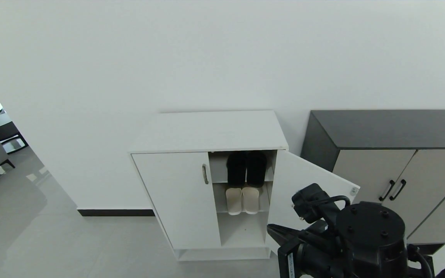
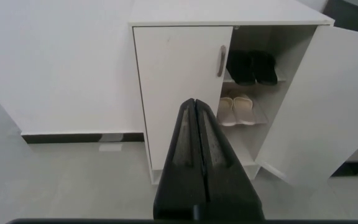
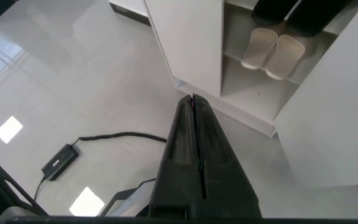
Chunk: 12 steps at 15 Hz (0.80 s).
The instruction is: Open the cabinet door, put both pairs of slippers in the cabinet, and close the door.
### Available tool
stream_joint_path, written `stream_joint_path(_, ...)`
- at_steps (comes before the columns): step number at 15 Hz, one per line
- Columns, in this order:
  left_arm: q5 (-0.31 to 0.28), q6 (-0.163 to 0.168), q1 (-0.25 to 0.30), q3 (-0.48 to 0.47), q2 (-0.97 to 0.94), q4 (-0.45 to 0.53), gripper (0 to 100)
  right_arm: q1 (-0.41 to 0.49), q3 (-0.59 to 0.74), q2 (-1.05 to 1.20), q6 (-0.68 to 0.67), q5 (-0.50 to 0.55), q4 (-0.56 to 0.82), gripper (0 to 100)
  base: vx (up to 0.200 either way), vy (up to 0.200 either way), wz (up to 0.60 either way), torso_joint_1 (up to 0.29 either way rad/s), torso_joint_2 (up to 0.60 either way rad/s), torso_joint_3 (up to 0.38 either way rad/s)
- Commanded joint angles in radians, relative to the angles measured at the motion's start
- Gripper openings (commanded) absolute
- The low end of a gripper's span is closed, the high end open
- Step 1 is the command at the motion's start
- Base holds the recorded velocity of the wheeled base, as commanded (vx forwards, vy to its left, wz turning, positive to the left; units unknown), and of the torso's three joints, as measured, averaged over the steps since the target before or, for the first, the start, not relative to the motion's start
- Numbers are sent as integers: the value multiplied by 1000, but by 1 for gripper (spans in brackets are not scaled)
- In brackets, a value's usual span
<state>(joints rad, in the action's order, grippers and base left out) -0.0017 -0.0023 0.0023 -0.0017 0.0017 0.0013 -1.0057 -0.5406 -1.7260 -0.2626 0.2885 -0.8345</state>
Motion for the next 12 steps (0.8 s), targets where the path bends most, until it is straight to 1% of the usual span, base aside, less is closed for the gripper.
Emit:
stream_joint_path(1, 0, -1, -1, 0, 0, -1, 0, -1, 10, -3, 2, -2, -2, 0, 0, 0, 0, 183, -364, -193)
stream_joint_path(4, 0, 1, 1, 0, 0, 0, 0, -2, 19, -6, 16, -2, -5, 0, 0, 0, 0, 167, -362, -183)
stream_joint_path(6, 0, 1, 1, 0, 0, 0, 0, -4, 21, -9, 16, -2, -5, 0, 0, 0, 0, 25, -43, -23)
stream_joint_path(9, 0, 1, -1, 0, 0, 0, 0, -4, 22, -11, 17, -2, -5, 0, -200, 0, 0, 19, -10, -2)
stream_joint_path(12, 0, 1, -1, 0, 0, -1, 0, -2, 44, -9, 65, 1, -8, 0, 0, 0, 0, 0, 0, 0)
